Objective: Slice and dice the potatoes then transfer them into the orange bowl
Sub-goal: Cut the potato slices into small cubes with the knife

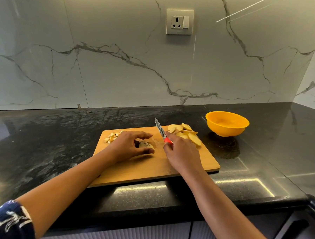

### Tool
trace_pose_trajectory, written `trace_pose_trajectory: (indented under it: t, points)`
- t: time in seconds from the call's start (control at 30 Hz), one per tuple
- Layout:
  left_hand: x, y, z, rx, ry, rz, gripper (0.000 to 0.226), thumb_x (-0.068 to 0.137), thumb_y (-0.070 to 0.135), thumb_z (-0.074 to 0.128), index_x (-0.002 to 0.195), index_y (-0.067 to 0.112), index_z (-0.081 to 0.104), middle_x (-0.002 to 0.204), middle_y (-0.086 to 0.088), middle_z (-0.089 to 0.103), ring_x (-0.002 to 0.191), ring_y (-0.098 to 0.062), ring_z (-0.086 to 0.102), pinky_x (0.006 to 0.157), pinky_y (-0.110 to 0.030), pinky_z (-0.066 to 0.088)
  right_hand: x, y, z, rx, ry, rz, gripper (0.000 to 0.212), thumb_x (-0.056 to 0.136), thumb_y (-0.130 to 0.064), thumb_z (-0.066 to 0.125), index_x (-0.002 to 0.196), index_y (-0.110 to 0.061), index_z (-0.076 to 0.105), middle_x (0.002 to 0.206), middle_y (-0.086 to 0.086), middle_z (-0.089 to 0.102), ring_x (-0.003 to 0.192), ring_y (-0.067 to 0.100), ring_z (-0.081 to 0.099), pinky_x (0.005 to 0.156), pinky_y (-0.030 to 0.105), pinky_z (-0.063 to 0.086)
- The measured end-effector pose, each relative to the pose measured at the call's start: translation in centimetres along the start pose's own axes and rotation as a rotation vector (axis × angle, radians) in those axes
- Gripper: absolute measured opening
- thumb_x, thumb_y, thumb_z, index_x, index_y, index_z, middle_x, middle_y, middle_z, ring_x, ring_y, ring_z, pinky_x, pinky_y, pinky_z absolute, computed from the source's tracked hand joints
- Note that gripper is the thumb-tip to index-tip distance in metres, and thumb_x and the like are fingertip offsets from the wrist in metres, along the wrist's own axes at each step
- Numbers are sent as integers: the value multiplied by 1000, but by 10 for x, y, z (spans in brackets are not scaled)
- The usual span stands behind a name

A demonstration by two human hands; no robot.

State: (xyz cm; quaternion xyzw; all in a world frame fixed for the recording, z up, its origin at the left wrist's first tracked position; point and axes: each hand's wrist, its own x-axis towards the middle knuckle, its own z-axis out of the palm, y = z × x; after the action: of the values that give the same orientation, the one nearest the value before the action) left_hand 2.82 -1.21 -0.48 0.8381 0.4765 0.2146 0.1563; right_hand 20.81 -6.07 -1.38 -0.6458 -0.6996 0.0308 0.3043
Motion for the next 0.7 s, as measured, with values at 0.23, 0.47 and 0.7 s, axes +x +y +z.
trace_pose_trajectory:
  t: [0.23,0.47,0.7]
  points:
    - [8,5,15,69,65,34,43,82,37,69,122,24,60,120,6,64,105,-1,54,91,-13,40,-3,3,-3,14,15,-2,49,99,-34,45,147,-29,34,115,-3,65,92,10,57,71,24,47]
    - [15,-2,-22,-57,-366,-10,56,79,33,71,127,43,45,132,20,42,122,-3,36,102,-23,32,-4,3,-4,33,20,10,48,99,-33,47,146,-28,36,114,-3,65,93,10,58,71,22,46]
    - [45,-8,-47,124,-646,67,60,84,18,69,129,46,42,138,17,39,127,-7,32,107,-32,32,-5,4,-7,50,43,30,48,99,-32,46,146,-28,36,113,-3,66,92,10,59,68,21,42]
